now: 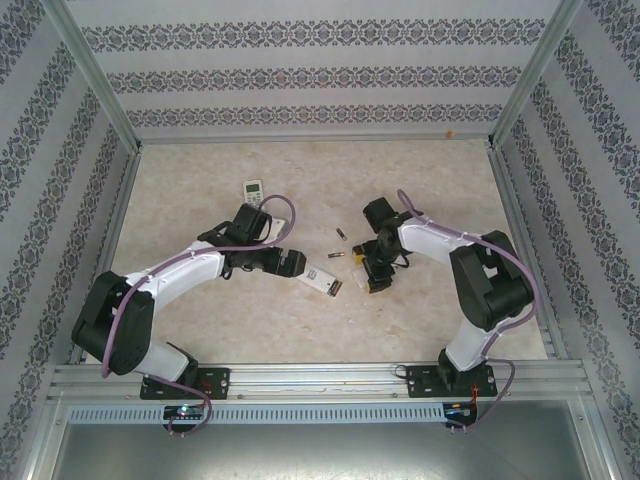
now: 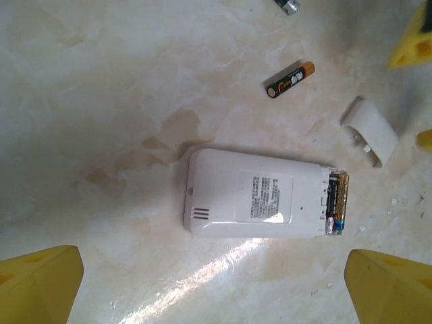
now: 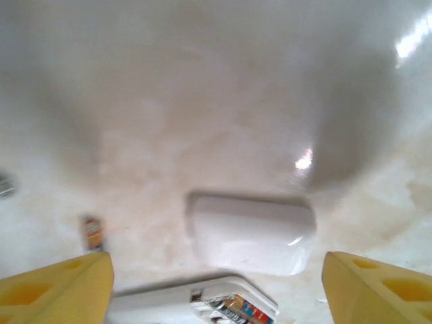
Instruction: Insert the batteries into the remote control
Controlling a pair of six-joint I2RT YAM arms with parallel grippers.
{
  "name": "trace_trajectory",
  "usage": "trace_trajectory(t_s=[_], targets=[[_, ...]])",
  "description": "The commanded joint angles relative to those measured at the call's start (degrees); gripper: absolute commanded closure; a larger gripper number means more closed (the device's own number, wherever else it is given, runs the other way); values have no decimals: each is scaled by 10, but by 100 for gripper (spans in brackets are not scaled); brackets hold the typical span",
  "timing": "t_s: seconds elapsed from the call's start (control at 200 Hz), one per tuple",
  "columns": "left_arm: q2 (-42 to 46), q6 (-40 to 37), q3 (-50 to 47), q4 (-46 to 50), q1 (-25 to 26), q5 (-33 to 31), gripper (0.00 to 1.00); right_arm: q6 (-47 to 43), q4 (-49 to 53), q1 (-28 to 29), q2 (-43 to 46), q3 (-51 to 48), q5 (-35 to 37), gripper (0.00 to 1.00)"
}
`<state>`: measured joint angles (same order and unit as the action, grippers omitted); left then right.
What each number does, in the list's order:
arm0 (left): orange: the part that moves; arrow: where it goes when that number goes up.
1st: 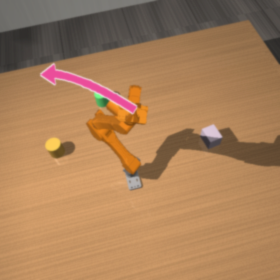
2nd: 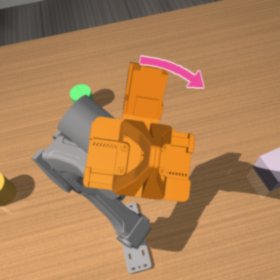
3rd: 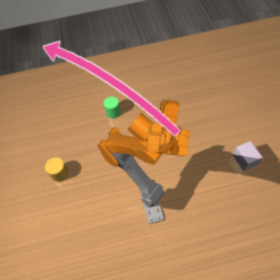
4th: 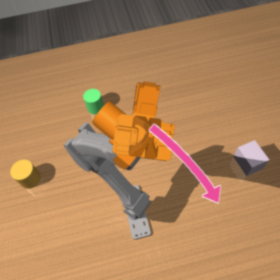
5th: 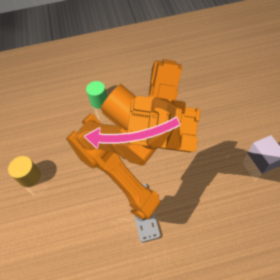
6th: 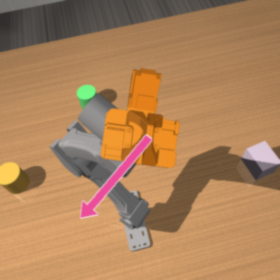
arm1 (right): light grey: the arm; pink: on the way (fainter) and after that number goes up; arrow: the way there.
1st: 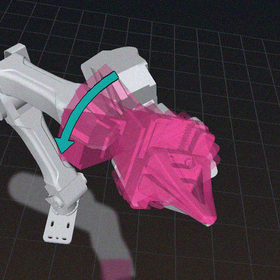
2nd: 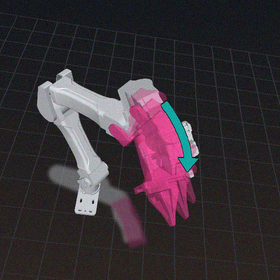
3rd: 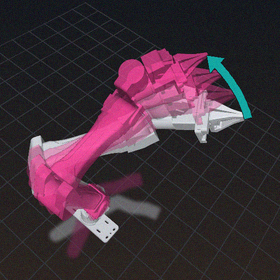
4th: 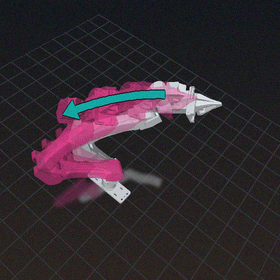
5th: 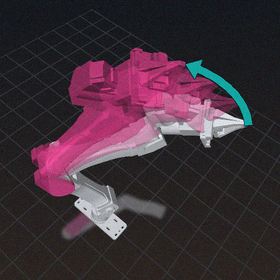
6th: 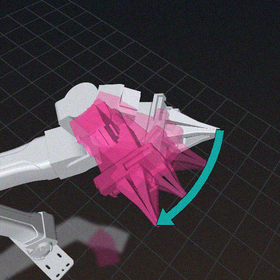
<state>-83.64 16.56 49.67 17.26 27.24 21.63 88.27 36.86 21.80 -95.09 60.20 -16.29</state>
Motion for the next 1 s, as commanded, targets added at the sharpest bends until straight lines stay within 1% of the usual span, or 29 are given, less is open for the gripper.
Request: trace_trajectory(t_s=[0.0, 0.045, 0.075, 0.09, 0.13, 0.175, 0.22, 0.255, 0.295, 0.355, 0.4, 0.455, 0.485, 0.5, 0.53, 0.619, 0.759, 0.864, 0.994], targets=[[14, 12, -9, -28, -8, -16, 0, -291, -4, -16, 62, 48, 75, 20], [18, 13, -12, -33, -8, -18, 0, -454, -28, -6, 94, 50, 115, 21], [22, 14, -16, -37, -7, -19, 0, -571, -49, 2, 116, 44, 123, 21], [25, 15, -18, -40, -8, -19, 0, -623, -60, 6, 126, 38, 114, 21], [31, 16, -22, -47, -7, -16, 0, -810, -83, 17, 155, 16, 70, 21], [39, 16, -28, -57, -8, -11, 0, -1023, -77, 31, 188, -15, 21, 22], [48, 13, -35, -68, -8, -3, 0, -1211, -56, 44, 213, -49, 10, 22], [57, 12, -40, -80, -7, 3, 0, -1330, -34, 46, 219, -70, 14, 21], [65, 12, -48, -94, -7, 9, 0, -1441, 8, 44, 215, -74, 14, 20], [76, 11, -59, -117, -8, 13, 0, -1556, 48, 37, 203, -77, 8, 18], [83, 4, -65, -129, -8, 14, 0, -1607, 51, 31, 194, -80, 2, 16], [90, -8, -72, -145, -8, 21, 0, -1639, 60, 26, 171, -68, -16, 14], [95, -16, -77, -156, -7, 27, 0, -1646, 64, 26, 155, -57, -22, 10], [97, -19, -81, -162, -7, 29, 0, -1649, 65, 27, 147, -53, -23, 5], [101, -24, -86, -171, -7, 31, 0, -1655, 59, 30, 133, -48, -23, 3], [113, -46, -98, -183, -7, 32, 0, -1674, 41, 31, 93, -31, -23, 3], [129, -81, -96, -158, -7, 32, 0, -1713, 39, 35, 45, -8, -34, 4], [143, -98, -99, -146, -7, 34, 0, -1711, 16, 41, 18, -8, -22, 4], [157, -98, -110, -149, -7, 30, 0, -1707, 1, 48, -12, -10, -8, 7]])
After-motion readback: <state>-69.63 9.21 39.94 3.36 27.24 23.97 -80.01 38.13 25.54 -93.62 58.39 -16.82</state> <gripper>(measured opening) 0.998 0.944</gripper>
